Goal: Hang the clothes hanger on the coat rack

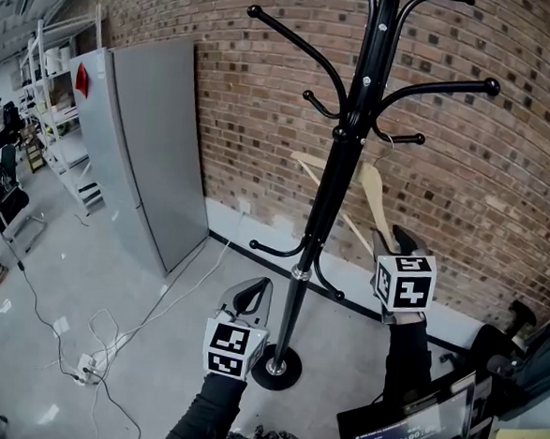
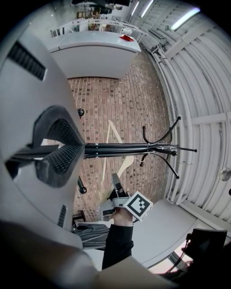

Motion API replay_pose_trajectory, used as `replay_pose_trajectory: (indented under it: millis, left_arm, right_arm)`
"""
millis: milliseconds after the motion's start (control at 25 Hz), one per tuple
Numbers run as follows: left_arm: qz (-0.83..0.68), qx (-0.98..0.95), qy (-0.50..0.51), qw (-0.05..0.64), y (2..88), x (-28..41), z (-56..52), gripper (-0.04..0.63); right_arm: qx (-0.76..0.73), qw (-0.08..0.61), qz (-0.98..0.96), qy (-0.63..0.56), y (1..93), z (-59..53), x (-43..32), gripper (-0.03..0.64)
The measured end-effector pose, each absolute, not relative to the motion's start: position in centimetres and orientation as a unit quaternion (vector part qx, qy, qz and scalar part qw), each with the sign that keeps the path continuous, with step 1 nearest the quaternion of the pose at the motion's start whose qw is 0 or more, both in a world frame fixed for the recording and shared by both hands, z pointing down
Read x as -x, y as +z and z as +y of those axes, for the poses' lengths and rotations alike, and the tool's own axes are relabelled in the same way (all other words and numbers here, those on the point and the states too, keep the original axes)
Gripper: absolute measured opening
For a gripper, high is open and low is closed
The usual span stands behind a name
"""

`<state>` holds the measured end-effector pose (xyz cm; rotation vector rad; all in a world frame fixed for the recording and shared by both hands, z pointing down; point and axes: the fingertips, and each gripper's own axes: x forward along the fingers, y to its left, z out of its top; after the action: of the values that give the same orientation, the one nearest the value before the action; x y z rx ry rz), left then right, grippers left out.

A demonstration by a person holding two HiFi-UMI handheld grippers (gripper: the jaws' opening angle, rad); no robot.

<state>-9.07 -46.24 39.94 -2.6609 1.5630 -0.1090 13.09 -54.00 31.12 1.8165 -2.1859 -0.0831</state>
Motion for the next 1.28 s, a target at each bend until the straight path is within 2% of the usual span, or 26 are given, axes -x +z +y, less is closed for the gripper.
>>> replay_pose_trajectory:
  millis: [560,840,1280]
  left_arm:
    - [0.484,0.873,-0.036,0.041,38.9,5.6,-44.9,0.008]
    - [0.481,0.875,-0.034,0.049,38.4,4.2,-43.9,0.008]
    - [0.476,0.877,-0.037,0.055,38.0,1.7,-40.9,0.008]
  right_arm:
    - [-0.636,0.096,-0.763,-0.061,29.0,-48.6,-15.4,0.143]
    - [-0.637,0.108,-0.761,-0.053,30.8,-45.6,-16.2,0.141]
    - [-0.626,0.076,-0.775,-0.042,31.7,-41.3,-17.2,0.141]
